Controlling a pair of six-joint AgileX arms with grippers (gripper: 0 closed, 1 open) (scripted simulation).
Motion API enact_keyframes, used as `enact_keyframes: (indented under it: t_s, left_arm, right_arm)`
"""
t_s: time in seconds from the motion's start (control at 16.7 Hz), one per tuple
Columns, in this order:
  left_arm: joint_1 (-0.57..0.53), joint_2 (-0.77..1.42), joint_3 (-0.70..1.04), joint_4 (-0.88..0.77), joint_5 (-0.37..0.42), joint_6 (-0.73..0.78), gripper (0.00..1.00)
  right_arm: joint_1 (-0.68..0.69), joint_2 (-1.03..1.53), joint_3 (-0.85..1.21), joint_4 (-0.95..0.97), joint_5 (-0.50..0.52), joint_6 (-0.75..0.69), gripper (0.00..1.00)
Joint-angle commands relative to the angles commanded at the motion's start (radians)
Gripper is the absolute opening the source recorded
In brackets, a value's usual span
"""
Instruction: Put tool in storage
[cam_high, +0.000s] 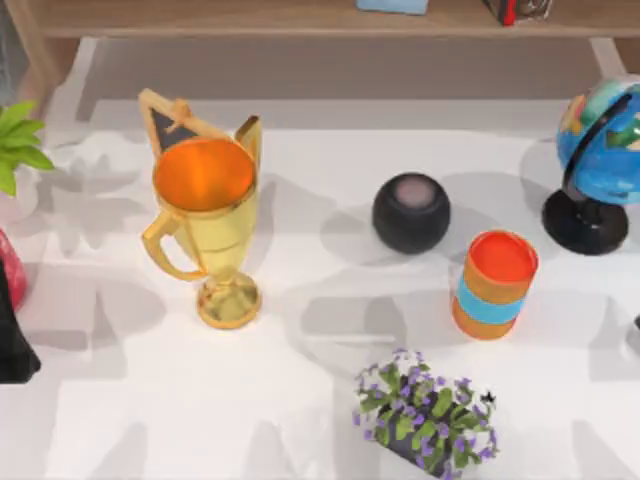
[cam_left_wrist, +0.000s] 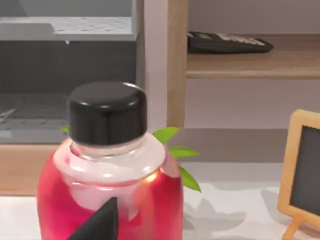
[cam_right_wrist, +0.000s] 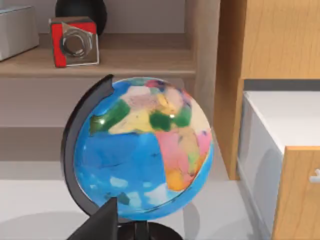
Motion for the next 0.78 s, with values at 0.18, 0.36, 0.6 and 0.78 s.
enact_keyframes:
  t_s: [0.18, 0.36, 0.6, 0.78]
  left_arm:
    - [0.0, 0.0, 0.0, 0.0, 0.0, 0.0, 1.0]
    - [0.0, 0.0, 0.0, 0.0, 0.0, 0.0, 1.0]
    - [0.0, 0.0, 0.0, 0.0, 0.0, 0.0, 1.0]
    - [0.0, 0.0, 0.0, 0.0, 0.0, 0.0, 1.0]
  right_arm:
    - [0.0, 0.011, 0.01, -0.008, 0.0, -0.005, 1.0]
    - [-0.002, 0.107, 0.089, -0.075, 0.001, -0.042, 1.0]
    - [-0.005, 0.381, 0.279, -0.239, 0.0, -0.131, 1.0]
    - [-0.007, 0.684, 0.448, -0.398, -0.002, -0.212, 1.0]
